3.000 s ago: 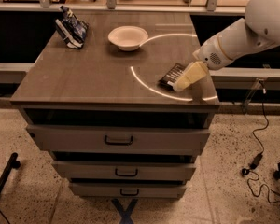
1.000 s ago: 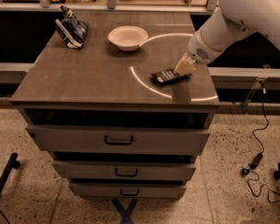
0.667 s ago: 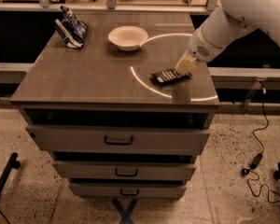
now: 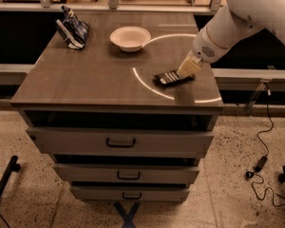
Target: Move rxbar chocolate near paper bowl
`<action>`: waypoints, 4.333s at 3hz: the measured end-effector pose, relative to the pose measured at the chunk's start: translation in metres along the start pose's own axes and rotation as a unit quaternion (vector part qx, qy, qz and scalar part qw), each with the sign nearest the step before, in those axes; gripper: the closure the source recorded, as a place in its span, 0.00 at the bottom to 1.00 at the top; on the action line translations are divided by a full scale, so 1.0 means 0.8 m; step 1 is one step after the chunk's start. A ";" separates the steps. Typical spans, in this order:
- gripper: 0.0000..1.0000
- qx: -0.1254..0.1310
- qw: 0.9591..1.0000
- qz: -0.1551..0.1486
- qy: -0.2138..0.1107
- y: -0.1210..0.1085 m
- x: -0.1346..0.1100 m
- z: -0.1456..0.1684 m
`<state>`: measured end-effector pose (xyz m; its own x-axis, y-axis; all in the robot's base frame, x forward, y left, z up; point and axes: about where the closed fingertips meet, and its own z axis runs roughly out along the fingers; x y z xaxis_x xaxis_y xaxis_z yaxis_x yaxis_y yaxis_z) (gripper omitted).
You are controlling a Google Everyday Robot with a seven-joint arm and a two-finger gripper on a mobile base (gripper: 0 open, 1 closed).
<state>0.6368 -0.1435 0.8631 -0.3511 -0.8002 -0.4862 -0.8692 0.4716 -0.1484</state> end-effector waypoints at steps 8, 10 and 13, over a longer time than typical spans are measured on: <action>1.00 -0.081 0.983 -0.142 -0.086 0.004 -0.019 0.044; 0.97 -0.030 0.974 -0.168 -0.152 -0.034 -0.104 -0.025; 0.28 -0.004 0.978 -0.192 -0.088 -0.059 -0.073 -0.026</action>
Offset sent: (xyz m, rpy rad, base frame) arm 0.0027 0.0183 0.0058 0.1021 -0.0612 0.3165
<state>0.6909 -0.1263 0.9162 0.0651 -0.8413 -0.5366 -0.9284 0.1461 -0.3417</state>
